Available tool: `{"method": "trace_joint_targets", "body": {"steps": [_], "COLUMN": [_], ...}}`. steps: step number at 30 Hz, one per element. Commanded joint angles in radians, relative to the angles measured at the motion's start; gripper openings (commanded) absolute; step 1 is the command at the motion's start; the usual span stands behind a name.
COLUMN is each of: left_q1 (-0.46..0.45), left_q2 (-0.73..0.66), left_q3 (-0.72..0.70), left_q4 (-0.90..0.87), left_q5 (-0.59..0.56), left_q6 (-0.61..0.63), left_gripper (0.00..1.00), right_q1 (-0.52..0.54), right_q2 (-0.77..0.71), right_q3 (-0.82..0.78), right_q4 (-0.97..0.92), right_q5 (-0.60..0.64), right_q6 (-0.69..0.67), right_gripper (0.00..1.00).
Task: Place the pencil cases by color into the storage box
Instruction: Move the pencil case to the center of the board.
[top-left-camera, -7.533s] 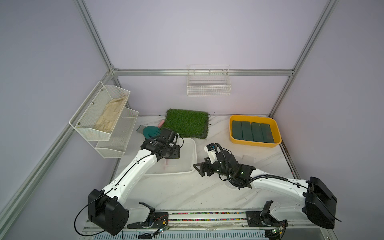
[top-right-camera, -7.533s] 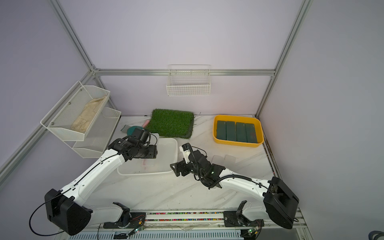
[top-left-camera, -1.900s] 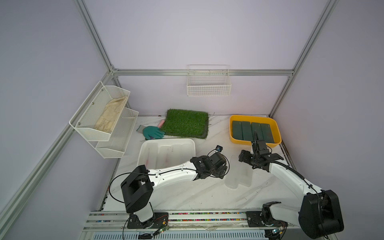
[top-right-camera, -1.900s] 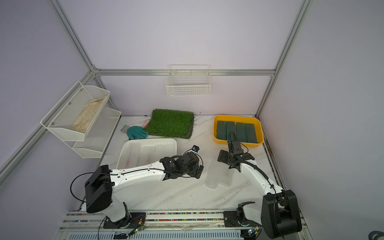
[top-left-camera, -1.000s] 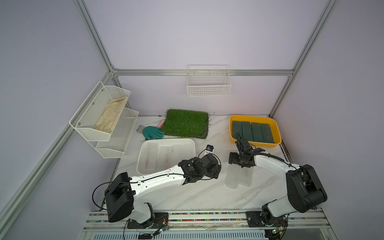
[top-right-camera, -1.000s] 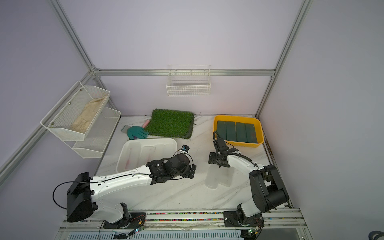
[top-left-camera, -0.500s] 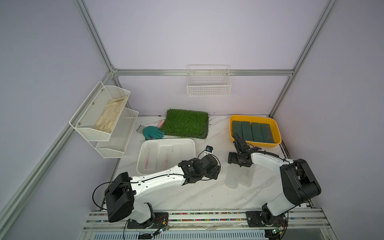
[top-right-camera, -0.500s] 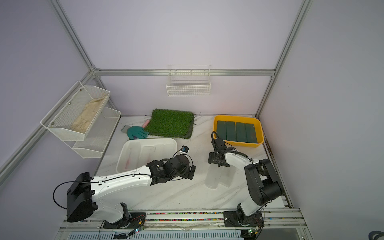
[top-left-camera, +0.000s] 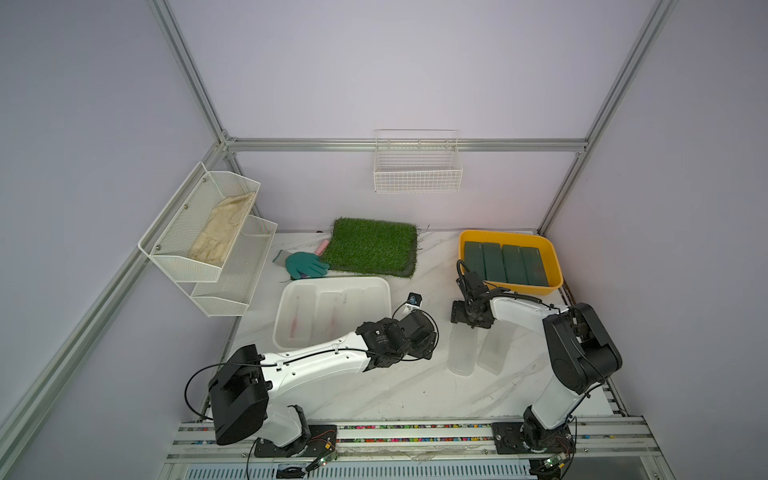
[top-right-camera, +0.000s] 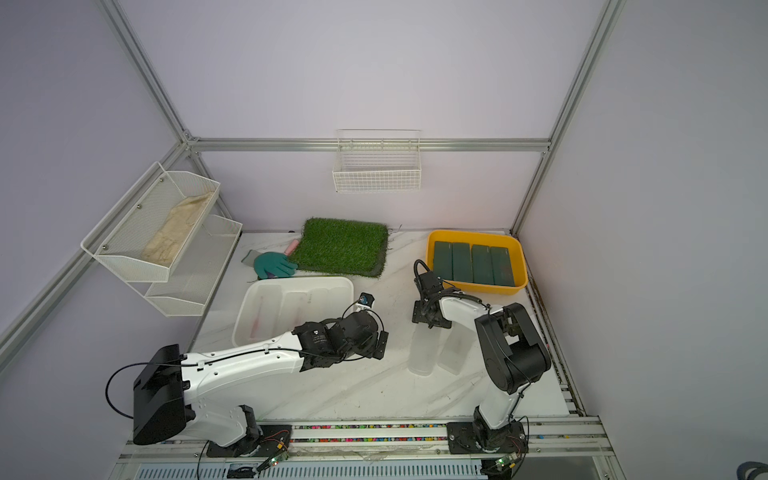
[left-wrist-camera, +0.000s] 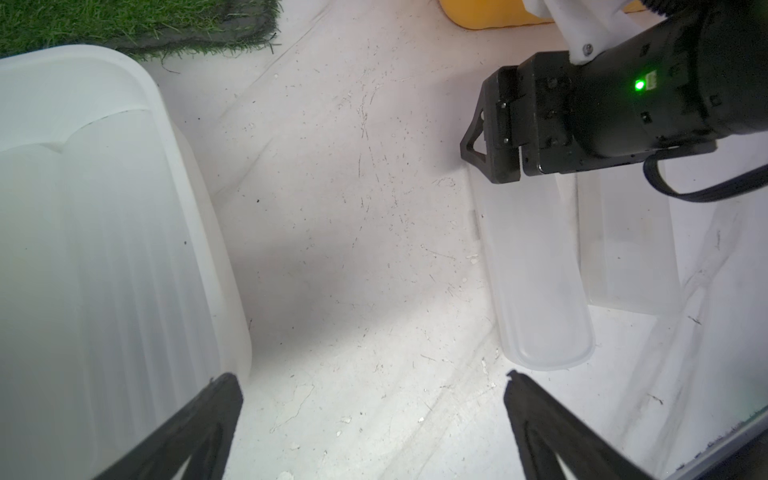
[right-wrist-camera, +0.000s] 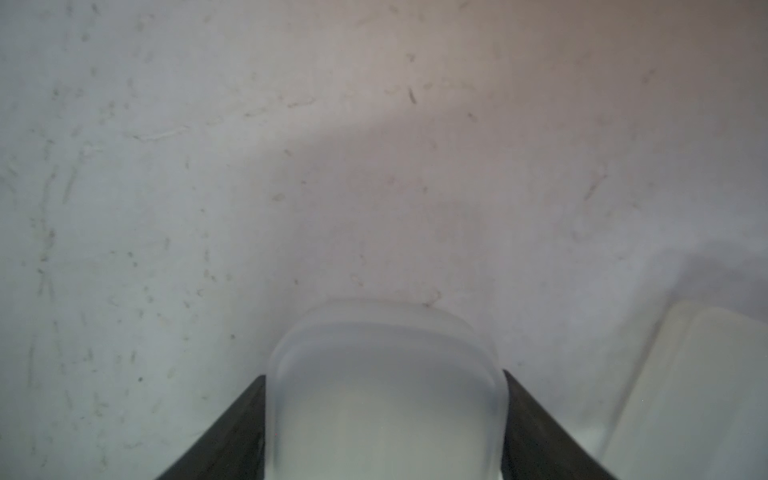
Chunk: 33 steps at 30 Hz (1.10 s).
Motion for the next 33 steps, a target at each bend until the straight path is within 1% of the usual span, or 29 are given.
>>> {"method": "trace_joint_targets", "body": {"steps": [1, 2, 9, 11, 16, 18, 21, 22, 23, 26, 29, 33], "left_q1": [0.000, 0.001, 0.001, 0.002, 0.004, 0.004, 0.003, 0.004, 0.004, 0.004, 0.005, 0.004], "left_q2": [-0.057, -0.076, -0.094, -0.091, -0.072, -0.064, -0.058, -0.032, -0.016, 0.027, 0.080, 0.155], "left_q3": [-0.027, -0.029, -0.048, -0.049, -0.036, -0.029, -0.014, -0.007, 0.001, 0.037, 0.086, 0.148], "left_q4": [-0.041, -0.047, -0.071, -0.075, -0.106, -0.115, -0.124, -0.126, -0.128, -0.141, -0.155, -0.160], "left_q5": [-0.055, -0.058, -0.088, -0.089, -0.088, -0.084, -0.072, -0.068, -0.063, -0.044, -0.022, 0.009], "left_q6": [-0.034, -0.036, -0.054, -0.058, -0.077, -0.082, -0.088, -0.088, -0.086, -0.077, -0.062, -0.036], "left_gripper": [1.00, 1.00, 1.00, 1.00, 1.00, 1.00, 1.00, 1.00, 1.00, 1.00, 1.00, 1.00], "right_q1": [0.043, 0.052, 0.115, 0.127, 0.148, 0.152, 0.151, 0.151, 0.150, 0.139, 0.106, 0.018], "right_q2": [0.044, 0.053, 0.133, 0.151, 0.182, 0.176, 0.143, 0.131, 0.117, 0.053, -0.027, -0.182], "right_q3": [0.034, 0.047, 0.155, 0.169, 0.176, 0.169, 0.157, 0.159, 0.161, 0.153, 0.137, 0.083], "right_q4": [0.003, 0.003, 0.003, 0.046, 0.106, 0.126, 0.141, 0.137, 0.133, 0.135, 0.132, 0.131], "right_q5": [-0.005, -0.004, 0.004, -0.006, -0.044, -0.052, -0.066, -0.068, -0.069, -0.082, -0.097, -0.121], "right_q6": [0.061, 0.069, 0.151, 0.182, 0.262, 0.281, 0.292, 0.288, 0.281, 0.247, 0.222, 0.146], "right_gripper": [0.72, 0.71, 0.68, 0.68, 0.70, 0.77, 0.88, 0.95, 0.97, 0.97, 0.97, 0.97]}}
